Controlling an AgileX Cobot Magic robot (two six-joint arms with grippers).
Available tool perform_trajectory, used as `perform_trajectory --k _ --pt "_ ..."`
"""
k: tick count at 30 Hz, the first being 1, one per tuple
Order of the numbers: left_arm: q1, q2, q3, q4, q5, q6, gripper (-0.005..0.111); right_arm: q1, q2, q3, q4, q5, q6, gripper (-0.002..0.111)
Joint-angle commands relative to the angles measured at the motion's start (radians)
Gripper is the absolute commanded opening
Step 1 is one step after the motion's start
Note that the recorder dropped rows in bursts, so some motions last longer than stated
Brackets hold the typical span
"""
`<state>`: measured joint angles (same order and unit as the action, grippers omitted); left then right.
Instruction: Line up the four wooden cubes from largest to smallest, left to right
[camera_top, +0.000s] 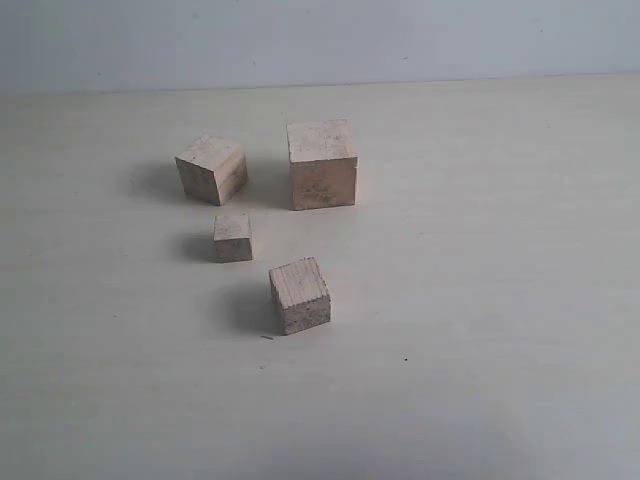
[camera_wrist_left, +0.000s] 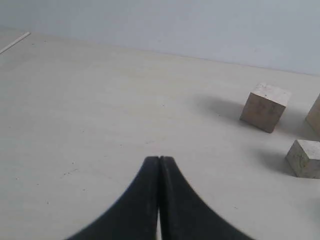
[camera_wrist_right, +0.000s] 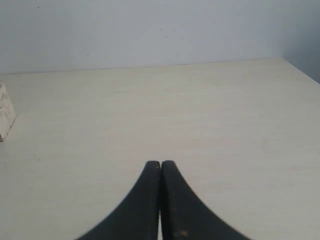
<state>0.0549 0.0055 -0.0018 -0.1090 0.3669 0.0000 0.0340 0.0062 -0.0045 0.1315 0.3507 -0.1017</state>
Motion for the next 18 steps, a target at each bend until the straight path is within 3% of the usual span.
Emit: perform_trajectory --k 1,10,18 --pt "-0.005 -0.006 0.002 0.000 -0.006 0.000 0.000 0.001 -0.006 0.005 -0.002 -0.010 -0.002 0.000" --pt "-0.005 -0.006 0.002 0.000 -0.006 0.000 0.000 0.001 -0.006 0.005 -0.002 -0.043 -0.002 0.000" --pt "-0.005 -0.006 0.002 0.000 -0.006 0.000 0.000 0.001 -0.006 0.005 0.053 -0.453 -0.002 0.000"
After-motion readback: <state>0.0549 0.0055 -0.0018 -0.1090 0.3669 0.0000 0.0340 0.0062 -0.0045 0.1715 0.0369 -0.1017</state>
